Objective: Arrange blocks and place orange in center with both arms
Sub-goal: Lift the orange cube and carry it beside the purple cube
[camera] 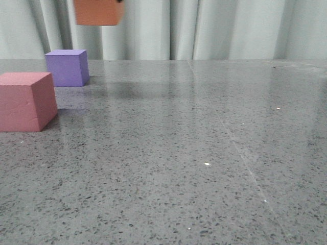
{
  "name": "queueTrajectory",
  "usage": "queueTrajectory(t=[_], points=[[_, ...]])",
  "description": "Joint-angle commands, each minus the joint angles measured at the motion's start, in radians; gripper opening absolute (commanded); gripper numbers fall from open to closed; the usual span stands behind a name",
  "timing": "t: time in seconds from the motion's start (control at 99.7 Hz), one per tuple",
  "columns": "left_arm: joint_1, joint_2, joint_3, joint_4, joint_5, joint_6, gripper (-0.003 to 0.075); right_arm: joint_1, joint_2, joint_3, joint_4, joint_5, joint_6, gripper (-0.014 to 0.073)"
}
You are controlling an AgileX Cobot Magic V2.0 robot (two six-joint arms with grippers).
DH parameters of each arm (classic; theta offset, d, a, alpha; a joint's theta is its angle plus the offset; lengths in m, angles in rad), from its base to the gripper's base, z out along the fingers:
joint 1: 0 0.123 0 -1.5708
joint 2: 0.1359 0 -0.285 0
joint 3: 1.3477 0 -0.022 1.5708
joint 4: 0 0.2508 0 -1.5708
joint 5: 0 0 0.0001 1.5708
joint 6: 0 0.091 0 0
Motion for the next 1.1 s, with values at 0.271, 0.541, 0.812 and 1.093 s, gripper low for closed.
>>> queueTrajectory(t=[0.271, 0.541, 0.812, 1.093], points=[[0.107, -0.134, 0.207, 0.043, -0.132, -0.027, 0.0164, -0.005, -0.024, -0.015, -0.002, -0.082, -0.015, -0.0067], [0.168, -0.131, 0.273, 0.038, -0.213, -0.030, 0.0164, -0.005, -0.024, -0.015, -0.002, -0.082, -0.015, -0.0067], [0.183, -0.077, 0.296, 0.034, -0.242, -0.030, 0.0163, -0.005, -0.024, -0.015, -0.002, -0.082, -0.015, -0.0067], [0.183, -0.011, 0.296, 0.027, -0.253, -0.030, 0.0163, -0.005, -0.024, -0.015, -0.002, -0.082, -0.015, -0.0067]])
